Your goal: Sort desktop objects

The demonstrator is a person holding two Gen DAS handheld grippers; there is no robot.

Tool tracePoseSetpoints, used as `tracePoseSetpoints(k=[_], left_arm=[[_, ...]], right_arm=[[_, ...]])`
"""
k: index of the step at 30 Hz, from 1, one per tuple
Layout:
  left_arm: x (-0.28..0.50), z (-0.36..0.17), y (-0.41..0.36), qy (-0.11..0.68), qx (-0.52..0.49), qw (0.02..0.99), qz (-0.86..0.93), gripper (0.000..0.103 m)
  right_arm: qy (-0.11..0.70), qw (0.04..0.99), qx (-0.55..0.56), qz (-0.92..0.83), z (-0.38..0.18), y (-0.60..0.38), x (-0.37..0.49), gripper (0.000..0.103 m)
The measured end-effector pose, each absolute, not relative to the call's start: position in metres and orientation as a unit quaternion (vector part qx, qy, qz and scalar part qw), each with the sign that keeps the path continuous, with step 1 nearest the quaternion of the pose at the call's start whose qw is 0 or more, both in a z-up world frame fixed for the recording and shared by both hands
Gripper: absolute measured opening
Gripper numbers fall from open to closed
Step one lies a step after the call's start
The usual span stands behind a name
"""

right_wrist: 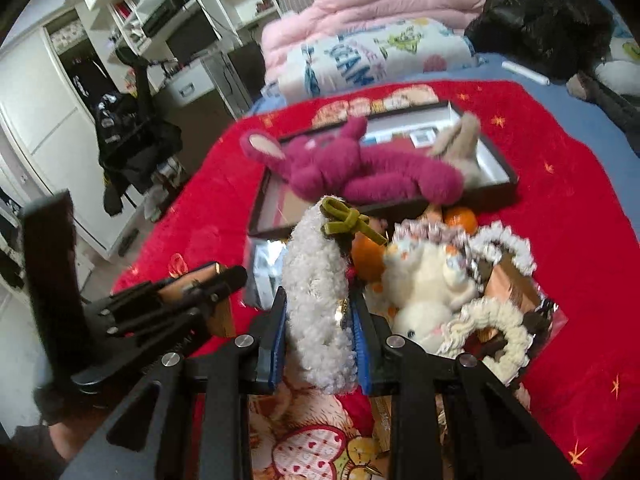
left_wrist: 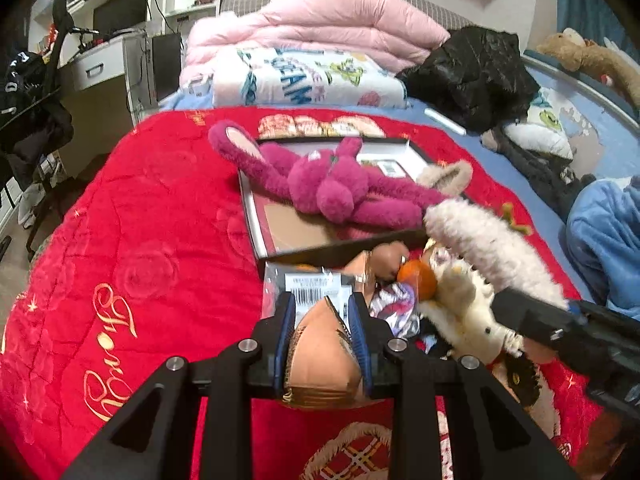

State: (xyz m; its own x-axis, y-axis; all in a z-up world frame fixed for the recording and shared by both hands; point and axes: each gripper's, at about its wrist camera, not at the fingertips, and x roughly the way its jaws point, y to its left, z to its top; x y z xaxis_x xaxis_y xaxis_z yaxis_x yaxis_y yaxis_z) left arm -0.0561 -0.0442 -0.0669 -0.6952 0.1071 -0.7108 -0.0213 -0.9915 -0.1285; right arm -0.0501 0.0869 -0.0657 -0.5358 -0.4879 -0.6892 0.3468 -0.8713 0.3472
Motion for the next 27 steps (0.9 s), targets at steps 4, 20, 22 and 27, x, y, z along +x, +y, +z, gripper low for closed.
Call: tracePoseSetpoints(k=[4, 20, 22, 27], left_arm=[[-0.050, -0.049, -0.047, -0.064, -0.359, 0.041, 0.930, 0.028], [-0.046, -0.042, -0.035, -0.032, -0.355, 0.041, 0.933, 0.028], [-0.045, -0.041, -0.035, -0.033, -0.354, 0.041, 0.934, 0.028], [-0.042, -0.035, -0.036, -0.037, -0.348, 0.039, 0.936, 0.028]], right_arm=[[-0.119, 0.267, 0.384, -0.876, -0.043, 0.095, -0.045, 0.026], [-0.116, 0.291, 0.376, -0.872, -0.031, 0.084, -0.041, 0.026], [-0.114, 0.288, 0.378, -0.872, -0.031, 0.083, -0.041, 0.026], [-0.112, 0.285, 0.377, -0.874, -0.029, 0.083, -0.040, 0.027]])
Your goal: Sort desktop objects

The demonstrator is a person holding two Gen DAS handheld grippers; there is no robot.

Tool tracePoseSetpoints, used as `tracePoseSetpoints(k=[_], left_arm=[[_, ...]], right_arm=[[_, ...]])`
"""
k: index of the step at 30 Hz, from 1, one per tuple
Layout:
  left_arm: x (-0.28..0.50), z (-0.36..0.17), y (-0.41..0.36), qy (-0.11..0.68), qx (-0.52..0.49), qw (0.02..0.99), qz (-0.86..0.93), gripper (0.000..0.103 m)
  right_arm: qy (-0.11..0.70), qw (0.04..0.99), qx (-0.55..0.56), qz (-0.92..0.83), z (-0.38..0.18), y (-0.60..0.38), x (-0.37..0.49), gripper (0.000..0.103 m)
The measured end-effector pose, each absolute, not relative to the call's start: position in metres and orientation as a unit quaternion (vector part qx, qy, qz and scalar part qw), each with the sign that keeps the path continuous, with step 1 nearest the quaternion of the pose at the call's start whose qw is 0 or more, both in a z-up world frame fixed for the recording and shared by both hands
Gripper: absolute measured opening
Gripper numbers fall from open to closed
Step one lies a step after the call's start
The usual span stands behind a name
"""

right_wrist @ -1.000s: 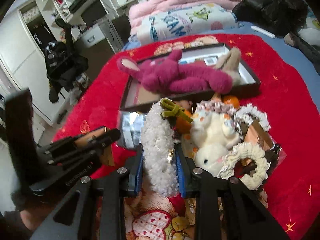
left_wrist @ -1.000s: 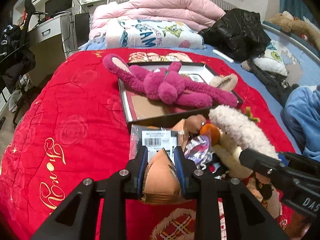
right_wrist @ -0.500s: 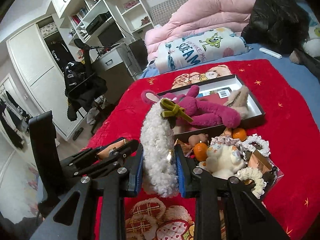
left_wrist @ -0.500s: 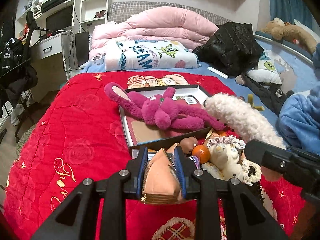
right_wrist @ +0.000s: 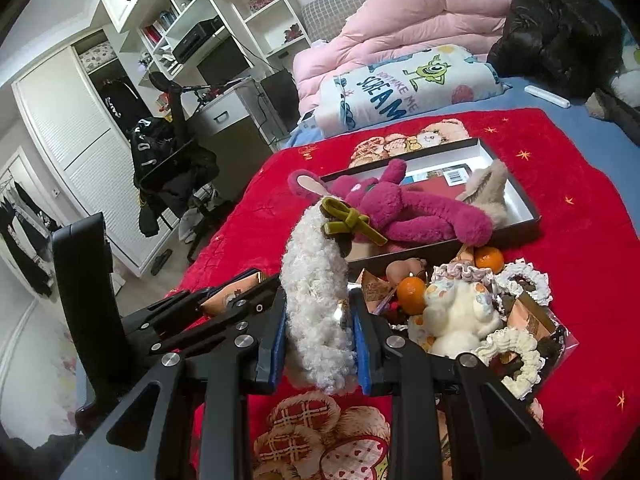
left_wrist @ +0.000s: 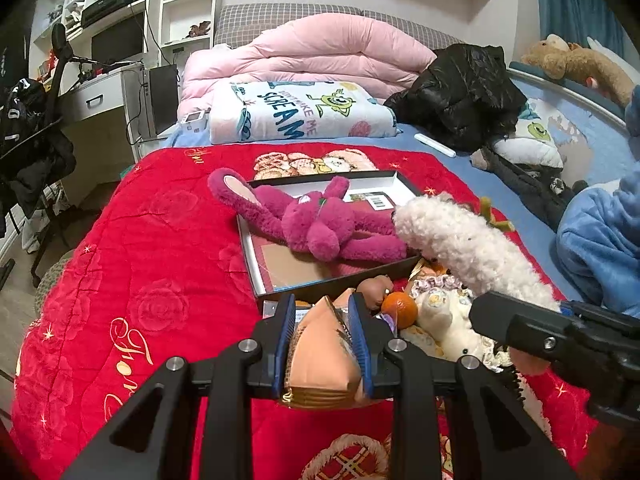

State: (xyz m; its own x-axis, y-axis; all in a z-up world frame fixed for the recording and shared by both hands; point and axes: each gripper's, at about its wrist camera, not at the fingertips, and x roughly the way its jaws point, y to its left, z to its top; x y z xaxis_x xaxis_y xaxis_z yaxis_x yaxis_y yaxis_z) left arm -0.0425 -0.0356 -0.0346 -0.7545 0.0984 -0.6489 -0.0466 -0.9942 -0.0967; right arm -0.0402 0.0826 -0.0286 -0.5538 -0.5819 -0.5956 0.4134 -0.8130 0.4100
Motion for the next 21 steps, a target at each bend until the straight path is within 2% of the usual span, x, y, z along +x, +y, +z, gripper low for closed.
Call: tracePoseSetpoints(k=[14, 21], left_arm=[[-0.043, -0.016, -0.041, -0.065, -0.346, 0.035, 0.935, 0.028], [-0.054, -0.002, -0.038, -0.035, -0.341, 0.019, 0.939, 0.028]], right_arm=[[-0.022, 0.208, 0.364, -0.908, -0.015, 0.065, -0.032, 0.027], [-0.007, 0.192, 0.359, -0.913, -0.004, 0.063, -0.047, 0.027]])
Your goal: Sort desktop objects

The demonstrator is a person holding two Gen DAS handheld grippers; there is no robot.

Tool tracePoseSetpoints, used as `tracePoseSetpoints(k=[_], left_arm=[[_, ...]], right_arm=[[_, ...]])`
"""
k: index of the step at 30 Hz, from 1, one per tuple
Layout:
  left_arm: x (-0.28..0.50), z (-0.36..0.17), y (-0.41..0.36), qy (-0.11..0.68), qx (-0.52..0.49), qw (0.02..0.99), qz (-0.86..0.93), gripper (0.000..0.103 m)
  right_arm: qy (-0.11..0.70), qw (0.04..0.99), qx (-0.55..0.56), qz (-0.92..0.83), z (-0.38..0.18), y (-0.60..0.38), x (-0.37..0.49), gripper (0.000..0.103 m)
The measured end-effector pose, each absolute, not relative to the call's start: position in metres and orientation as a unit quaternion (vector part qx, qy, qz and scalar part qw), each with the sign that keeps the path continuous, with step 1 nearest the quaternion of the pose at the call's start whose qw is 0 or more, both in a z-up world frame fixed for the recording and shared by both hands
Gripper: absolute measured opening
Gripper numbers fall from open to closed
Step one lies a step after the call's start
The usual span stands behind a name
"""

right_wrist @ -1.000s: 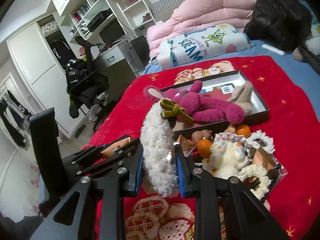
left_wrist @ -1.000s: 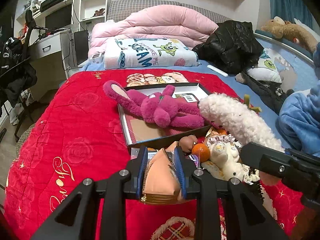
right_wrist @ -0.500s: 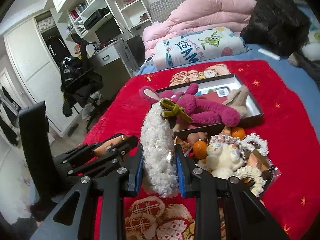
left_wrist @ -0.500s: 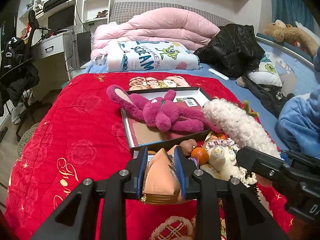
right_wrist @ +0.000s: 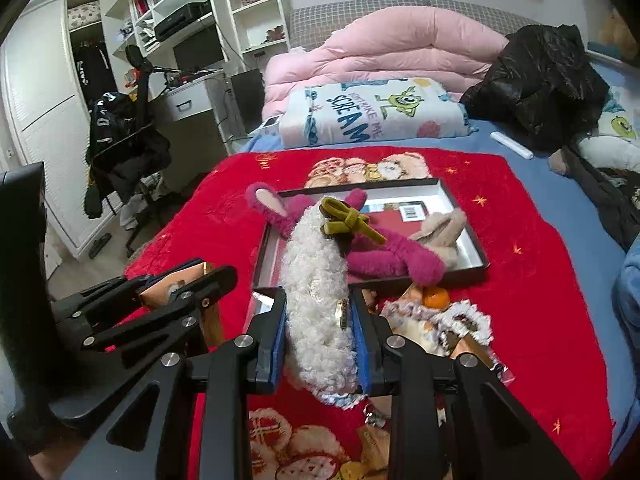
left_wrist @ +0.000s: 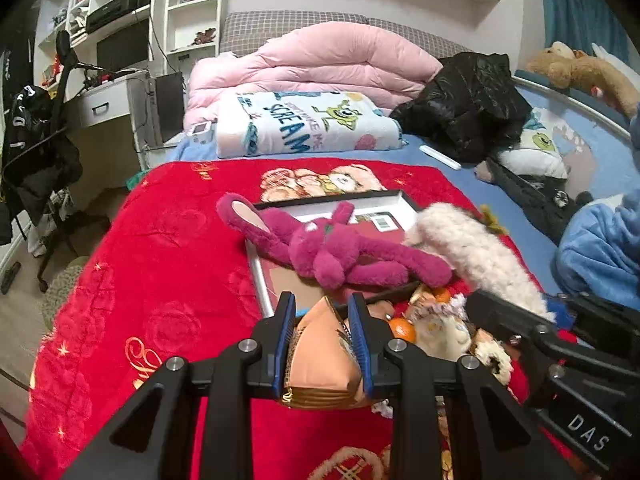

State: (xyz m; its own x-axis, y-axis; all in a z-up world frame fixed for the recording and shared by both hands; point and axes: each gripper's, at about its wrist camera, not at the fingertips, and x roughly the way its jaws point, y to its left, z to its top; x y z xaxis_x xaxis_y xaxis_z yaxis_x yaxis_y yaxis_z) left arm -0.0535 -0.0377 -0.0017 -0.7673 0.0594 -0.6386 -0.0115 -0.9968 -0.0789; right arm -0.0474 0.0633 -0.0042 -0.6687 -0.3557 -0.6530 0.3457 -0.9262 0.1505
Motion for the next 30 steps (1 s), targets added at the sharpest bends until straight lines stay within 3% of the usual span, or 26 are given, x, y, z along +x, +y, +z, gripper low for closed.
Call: tracePoseSetpoints(k=[15, 22, 25, 30], left_arm=[[-0.122, 0.015, -0.044, -0.070, -0.332, -0.014, 0.941, 0.028], [-0.168, -0.024, -0.039, -0.066, -0.342, -0.028, 0.937, 0.028], [-0.182, -0.053, -0.031, -0.018, -0.363, -0.028, 0.931, 0.028], [-0.209, -0.091, -0.029, -0.003, -0.388, -0.015, 0.922, 0.028]], right_arm=[[0.021, 0.160, 0.334, -0.929, 0.021, 0.048, -0.080, 0.027], [-0.011, 0.171, 0.358, -0.918, -0.012, 0.062, -0.122, 0.027], [-0.014, 0.180, 0.388, -0.904, -0.044, 0.064, -0.152, 0.027], [-0.033, 0.186, 0.417, -0.889, -0.075, 0.059, -0.176, 0.027]])
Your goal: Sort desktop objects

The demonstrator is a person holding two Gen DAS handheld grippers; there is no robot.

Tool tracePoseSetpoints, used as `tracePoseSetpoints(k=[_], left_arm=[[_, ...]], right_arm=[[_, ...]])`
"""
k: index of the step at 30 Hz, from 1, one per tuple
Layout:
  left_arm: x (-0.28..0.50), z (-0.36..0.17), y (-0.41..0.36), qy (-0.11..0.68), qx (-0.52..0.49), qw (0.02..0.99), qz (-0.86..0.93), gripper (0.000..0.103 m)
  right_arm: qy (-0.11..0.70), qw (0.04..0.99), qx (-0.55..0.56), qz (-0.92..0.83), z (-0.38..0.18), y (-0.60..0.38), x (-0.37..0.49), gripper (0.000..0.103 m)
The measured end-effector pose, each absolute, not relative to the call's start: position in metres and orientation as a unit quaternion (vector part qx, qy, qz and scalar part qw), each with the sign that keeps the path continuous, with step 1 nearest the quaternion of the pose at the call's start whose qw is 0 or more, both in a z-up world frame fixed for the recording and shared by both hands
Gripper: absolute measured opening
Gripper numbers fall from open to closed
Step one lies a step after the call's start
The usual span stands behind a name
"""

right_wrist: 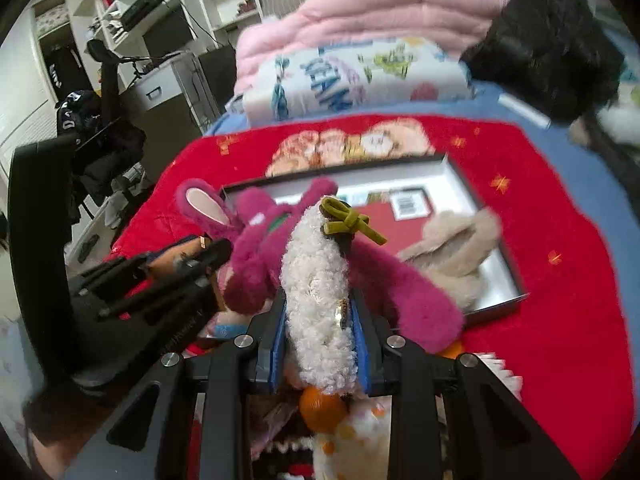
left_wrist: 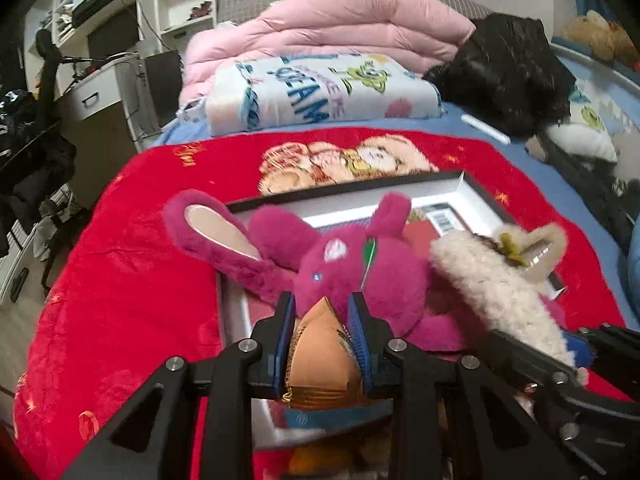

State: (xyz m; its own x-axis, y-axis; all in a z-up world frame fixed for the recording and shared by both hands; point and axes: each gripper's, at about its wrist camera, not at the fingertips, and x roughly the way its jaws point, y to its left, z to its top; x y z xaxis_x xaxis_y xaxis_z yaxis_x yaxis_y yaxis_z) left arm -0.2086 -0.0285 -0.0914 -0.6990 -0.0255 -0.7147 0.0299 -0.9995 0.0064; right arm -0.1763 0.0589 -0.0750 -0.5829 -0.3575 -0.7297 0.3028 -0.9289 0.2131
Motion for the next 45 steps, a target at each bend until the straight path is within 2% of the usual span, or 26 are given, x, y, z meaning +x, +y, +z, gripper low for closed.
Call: tracePoseSetpoints(k=[2, 7, 17, 24, 32, 45], left_arm=[[-0.215, -0.101, -0.031, 0.004, 0.390, 0.016, -0.921, 0.028], [-0.226, -0.121, -0.041, 0.020, 0.382, 0.000, -0.924, 0.028], [-0.229, -0.133, -0.030, -0.018, 0.379, 0.015, -0.925, 0.028], [-0.229, -0.140, -0.030, -0.019, 0.387, 0.022, -0.921, 0.028], [-0.229, -0.143, -0.026, -0.022, 0.386, 0.022, -0.922, 0.028], [-0.229, -0.144, -0.024, -0.026, 0.386, 0.025, -0.922, 0.029]], right_arm=[[-0.035, 0.189, 0.435, -0.880, -0.102, 0.051, -0.191, 0.027], [-0.033, 0.189, 0.448, -0.873, -0.126, 0.047, -0.211, 0.025], [-0.004, 0.174, 0.414, -0.894, -0.129, 0.043, -0.221, 0.023], [-0.025, 0.172, 0.405, -0.898, -0.130, 0.054, -0.223, 0.023], [-0.051, 0.170, 0.422, -0.889, -0.121, 0.062, -0.263, 0.023], [-0.050, 0.175, 0.451, -0.874, -0.149, 0.059, -0.267, 0.023]])
